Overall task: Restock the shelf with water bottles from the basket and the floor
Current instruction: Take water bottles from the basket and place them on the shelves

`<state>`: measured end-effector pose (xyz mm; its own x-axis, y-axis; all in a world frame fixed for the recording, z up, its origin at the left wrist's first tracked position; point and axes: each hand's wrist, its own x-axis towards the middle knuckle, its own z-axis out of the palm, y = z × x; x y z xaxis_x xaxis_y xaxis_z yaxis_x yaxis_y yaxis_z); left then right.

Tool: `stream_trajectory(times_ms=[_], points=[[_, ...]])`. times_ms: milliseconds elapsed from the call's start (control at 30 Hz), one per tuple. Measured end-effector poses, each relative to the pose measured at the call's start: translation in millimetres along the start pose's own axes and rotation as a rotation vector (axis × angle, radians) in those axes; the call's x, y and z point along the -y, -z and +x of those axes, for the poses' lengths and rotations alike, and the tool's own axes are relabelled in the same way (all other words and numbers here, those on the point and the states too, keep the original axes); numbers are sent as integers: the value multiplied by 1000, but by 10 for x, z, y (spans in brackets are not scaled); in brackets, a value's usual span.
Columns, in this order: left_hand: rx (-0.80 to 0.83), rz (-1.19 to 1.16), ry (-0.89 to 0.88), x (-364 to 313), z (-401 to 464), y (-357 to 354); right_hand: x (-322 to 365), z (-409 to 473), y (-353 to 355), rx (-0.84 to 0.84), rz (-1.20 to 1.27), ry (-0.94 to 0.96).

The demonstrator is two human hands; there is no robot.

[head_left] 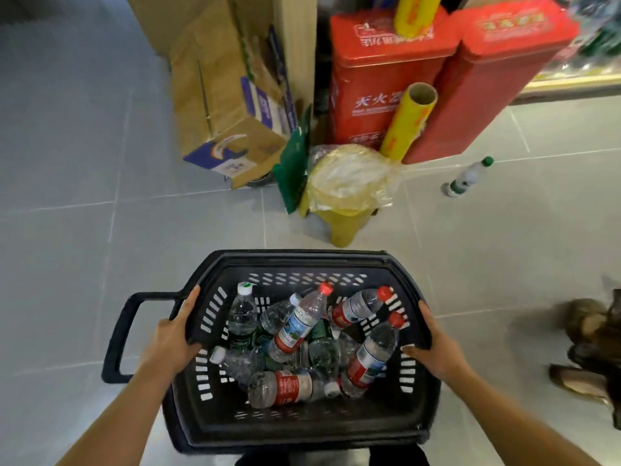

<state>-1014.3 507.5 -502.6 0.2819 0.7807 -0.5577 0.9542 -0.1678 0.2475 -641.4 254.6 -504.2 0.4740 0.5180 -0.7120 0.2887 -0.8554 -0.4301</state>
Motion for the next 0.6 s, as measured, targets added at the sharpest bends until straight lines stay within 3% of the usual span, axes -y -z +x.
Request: stream_trajectory(times_ms=[333,600], points=[[89,167,-227,-2890,676,-536,-1587,368,2067,-154,153,-180],[156,237,-398,-5112,1122,-777,-2553,626,3263,-325,323,-279]])
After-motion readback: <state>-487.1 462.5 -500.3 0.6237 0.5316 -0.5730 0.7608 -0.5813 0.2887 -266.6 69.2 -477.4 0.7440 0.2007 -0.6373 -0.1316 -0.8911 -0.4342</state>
